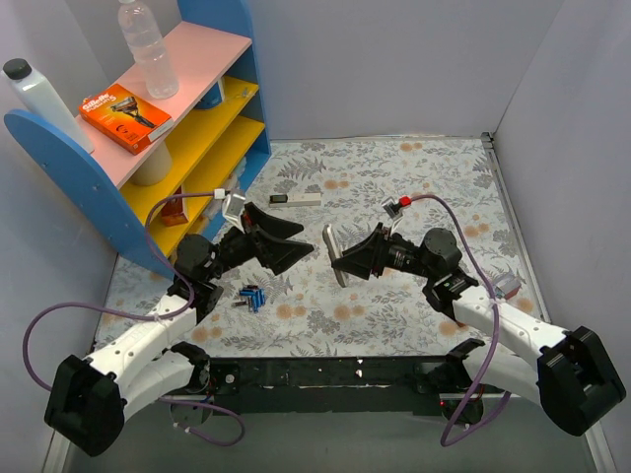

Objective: Load the batteries into the remote control

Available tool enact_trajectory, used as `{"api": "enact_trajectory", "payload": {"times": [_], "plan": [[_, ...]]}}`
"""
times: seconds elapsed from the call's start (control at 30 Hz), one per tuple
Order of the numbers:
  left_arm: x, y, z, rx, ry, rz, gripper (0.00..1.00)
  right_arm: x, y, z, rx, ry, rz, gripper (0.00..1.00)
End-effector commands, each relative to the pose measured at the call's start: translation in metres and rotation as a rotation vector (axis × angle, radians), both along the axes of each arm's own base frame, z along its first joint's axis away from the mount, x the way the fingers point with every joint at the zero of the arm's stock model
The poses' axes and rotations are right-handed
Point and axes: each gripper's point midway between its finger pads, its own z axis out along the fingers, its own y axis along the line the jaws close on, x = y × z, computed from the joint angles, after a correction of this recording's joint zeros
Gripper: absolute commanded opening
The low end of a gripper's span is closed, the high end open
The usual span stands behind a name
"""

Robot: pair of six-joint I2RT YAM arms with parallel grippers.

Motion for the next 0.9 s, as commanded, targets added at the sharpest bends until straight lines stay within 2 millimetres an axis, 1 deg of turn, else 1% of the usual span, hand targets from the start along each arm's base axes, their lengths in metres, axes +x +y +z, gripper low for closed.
{"api": "enact_trajectory", "payload": {"times": [0.0, 0.1, 0.3, 0.5, 0.57, 0.63, 0.8, 0.83, 0.87], "plan": [[-0.001, -0.010, 0.001, -0.024, -0.019, -0.017, 0.98, -0.015, 0.004, 0.041, 0.142, -0.087, 0.067, 0.01], [-0.002, -0.016, -0.005, -0.029, -0.003, -0.028, 0.98, -0.018, 0.005, 0.040, 0.158, -0.075, 0.080, 0.01], [-0.006, -0.027, -0.010, -0.056, 0.027, -0.060, 0.98, -0.025, 0.010, 0.039, 0.174, -0.075, 0.116, 0.01], [-0.007, -0.036, -0.016, -0.067, 0.060, -0.080, 0.98, -0.027, 0.013, 0.034, 0.176, -0.067, 0.133, 0.01], [-0.007, -0.040, -0.022, -0.057, 0.078, -0.088, 0.98, -0.028, 0.014, 0.035, 0.180, -0.068, 0.139, 0.01], [-0.006, -0.041, -0.024, -0.062, 0.089, -0.086, 0.98, -0.028, 0.016, 0.033, 0.179, -0.063, 0.147, 0.01], [-0.008, -0.043, -0.028, -0.081, 0.118, -0.098, 0.87, -0.030, 0.018, 0.029, 0.180, -0.055, 0.157, 0.01], [-0.008, -0.043, -0.027, -0.085, 0.119, -0.098, 0.81, -0.029, 0.018, 0.028, 0.178, -0.053, 0.157, 0.01], [-0.007, -0.043, -0.028, -0.086, 0.122, -0.095, 0.77, -0.030, 0.018, 0.027, 0.177, -0.050, 0.159, 0.01]]}}
